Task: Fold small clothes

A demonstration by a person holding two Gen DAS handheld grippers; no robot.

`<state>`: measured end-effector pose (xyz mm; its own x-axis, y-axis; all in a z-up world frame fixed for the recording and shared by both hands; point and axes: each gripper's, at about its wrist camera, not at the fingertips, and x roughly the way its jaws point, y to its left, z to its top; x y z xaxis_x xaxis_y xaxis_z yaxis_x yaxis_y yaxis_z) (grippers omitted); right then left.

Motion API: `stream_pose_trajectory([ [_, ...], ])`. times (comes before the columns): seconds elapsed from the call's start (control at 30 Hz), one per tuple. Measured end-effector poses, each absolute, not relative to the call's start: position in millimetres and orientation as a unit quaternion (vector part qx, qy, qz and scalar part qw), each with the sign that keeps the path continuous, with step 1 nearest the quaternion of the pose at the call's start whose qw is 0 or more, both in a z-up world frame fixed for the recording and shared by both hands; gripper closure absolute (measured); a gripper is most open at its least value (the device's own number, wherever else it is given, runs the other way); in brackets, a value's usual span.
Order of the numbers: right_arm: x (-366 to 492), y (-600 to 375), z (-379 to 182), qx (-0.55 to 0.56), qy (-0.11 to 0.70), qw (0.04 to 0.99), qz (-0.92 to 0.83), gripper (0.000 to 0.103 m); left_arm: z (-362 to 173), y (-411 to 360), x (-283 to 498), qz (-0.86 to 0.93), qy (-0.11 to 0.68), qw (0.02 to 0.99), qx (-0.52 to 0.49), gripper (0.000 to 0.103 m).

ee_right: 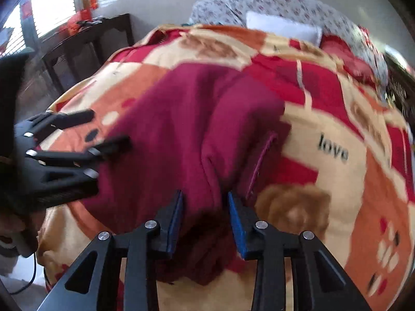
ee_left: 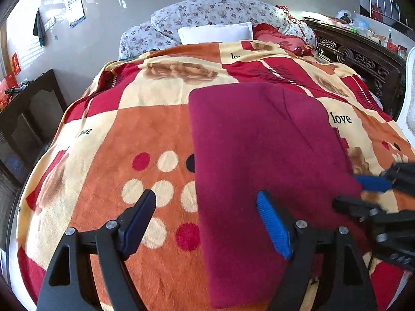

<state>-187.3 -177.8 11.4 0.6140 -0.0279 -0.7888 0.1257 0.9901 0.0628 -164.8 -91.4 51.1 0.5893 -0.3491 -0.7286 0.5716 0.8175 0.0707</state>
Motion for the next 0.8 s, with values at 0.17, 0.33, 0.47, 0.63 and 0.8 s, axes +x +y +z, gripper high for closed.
stream_pose_trajectory([
  [0.17, -207.0, -173.4, 31.9, 0.078, 0.404, 0.909, -0.062, 0.054, 58.2, -84.2, -174.5, -0.255, 0.363, 0.885, 0.142, 0.023],
  [0.33, -228.0, -168.9, 61.1, 0.072, 0.355, 0.925, -0.115, 0.032, 69.4, -76.1, -183.7, -0.249, 0.357, 0.891, 0.125, 0.023],
  [0.47, -235.2, -169.6, 72.8, 0.088, 0.337, 0.925, -0.15, 0.023, 76.6, -72.8, -188.9, -0.251, 0.358, 0.891, 0.12, 0.023],
  [0.63, -240.3, -163.0, 77.4, 0.09, 0.329, 0.925, -0.171, 0.018, 83.3, -66.9, -193.5, -0.252, 0.355, 0.894, 0.107, 0.023],
  [0.8, -240.4, -160.0, 78.3, 0.095, 0.322, 0.925, -0.18, 0.011, 89.4, -62.7, -197.1, -0.252, 0.35, 0.897, 0.098, 0.023],
])
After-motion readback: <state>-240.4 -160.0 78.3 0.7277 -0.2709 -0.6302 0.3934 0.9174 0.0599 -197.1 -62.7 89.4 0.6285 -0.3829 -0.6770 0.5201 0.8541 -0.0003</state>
